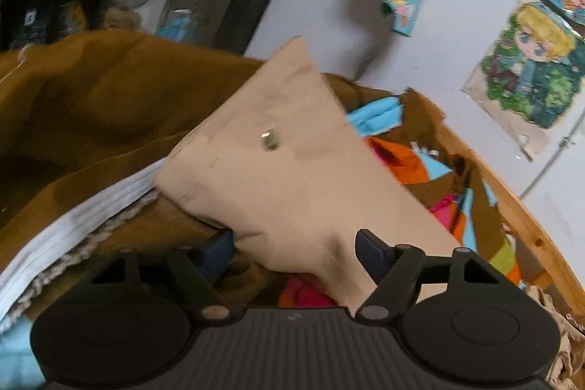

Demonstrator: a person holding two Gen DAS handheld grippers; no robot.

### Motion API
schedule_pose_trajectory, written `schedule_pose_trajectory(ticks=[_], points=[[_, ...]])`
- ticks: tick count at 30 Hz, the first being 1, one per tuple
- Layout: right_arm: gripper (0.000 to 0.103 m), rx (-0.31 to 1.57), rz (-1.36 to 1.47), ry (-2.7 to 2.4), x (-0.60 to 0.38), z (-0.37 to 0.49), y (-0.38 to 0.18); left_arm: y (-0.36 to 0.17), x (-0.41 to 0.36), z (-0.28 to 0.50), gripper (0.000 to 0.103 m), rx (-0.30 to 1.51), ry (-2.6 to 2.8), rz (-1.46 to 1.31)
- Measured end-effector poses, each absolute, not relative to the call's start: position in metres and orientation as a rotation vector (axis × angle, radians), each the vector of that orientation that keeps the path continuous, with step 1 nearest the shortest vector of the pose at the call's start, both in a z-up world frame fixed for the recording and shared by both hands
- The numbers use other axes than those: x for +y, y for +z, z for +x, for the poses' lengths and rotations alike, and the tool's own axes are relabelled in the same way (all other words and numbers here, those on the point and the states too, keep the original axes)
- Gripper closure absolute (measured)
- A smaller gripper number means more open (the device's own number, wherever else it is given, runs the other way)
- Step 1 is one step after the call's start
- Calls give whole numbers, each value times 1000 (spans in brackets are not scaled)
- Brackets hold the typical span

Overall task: Fold large clothes
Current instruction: 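Grasp the other sleeve cuff of the jacket with the left gripper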

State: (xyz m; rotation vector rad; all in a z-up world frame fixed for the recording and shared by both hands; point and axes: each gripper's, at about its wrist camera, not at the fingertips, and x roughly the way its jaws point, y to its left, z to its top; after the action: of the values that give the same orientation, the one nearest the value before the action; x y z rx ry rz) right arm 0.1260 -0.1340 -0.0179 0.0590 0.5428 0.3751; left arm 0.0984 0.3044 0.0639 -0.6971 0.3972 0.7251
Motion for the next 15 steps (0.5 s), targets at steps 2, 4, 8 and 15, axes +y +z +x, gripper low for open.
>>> schedule_pose_trajectory(ticks=[2,4,8,15], points=[[1,550,57,376,-133,126,-20,65,306,101,24,407,720,-708],[1,553,55,380,-132,127,-21,60,311,99,24,424,726,-750],[1,554,51,385,-131,126,-20,46,319,99,24,469,750,-820],[1,555,60,383,-131,126,-20,45,317,101,50,447,797,-837]])
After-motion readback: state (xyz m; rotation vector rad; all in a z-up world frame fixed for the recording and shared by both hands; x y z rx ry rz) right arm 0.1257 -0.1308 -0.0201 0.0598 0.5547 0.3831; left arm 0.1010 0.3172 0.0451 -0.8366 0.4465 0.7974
